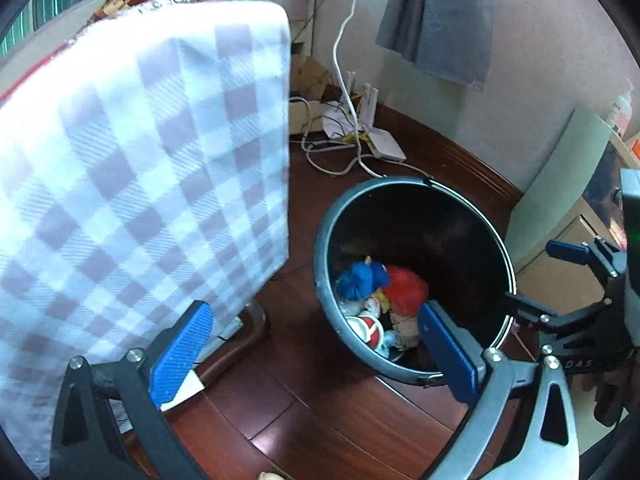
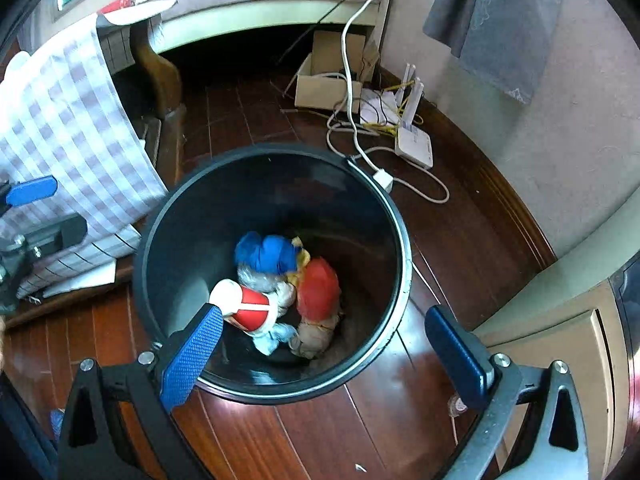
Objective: Collect trash
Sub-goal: 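Open both tools to drop the blue cloth and red bag into the bin, then move both open tools back over the table items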
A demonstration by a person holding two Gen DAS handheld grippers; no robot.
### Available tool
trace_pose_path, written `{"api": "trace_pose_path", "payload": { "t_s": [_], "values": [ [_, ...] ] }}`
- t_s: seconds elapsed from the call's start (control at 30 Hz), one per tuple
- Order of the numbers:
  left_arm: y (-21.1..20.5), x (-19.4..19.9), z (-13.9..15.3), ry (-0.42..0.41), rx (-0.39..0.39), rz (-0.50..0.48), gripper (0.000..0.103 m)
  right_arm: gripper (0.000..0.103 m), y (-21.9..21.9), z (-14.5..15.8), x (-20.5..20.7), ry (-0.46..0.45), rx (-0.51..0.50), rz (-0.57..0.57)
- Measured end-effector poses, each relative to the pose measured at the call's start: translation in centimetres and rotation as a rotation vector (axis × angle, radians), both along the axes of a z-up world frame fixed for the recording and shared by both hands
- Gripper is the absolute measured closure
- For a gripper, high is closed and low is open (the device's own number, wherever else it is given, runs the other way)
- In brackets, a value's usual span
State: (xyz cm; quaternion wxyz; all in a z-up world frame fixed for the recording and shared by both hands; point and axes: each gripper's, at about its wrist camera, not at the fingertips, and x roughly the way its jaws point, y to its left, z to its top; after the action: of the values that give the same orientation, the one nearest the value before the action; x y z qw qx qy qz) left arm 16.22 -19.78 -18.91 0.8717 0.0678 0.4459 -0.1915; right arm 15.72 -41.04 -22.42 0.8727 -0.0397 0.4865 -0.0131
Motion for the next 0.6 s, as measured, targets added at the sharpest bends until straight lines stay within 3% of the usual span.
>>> {"api": "trace_pose_path", "payload": {
  "t_s": [0.6],
  "values": [
    [4.0,-1.2,4.1,-0.077,0.012,0.059,0.001,0.001,3.2,4.2,-1.6,-0.090,0.015,-0.016]
  ]
}}
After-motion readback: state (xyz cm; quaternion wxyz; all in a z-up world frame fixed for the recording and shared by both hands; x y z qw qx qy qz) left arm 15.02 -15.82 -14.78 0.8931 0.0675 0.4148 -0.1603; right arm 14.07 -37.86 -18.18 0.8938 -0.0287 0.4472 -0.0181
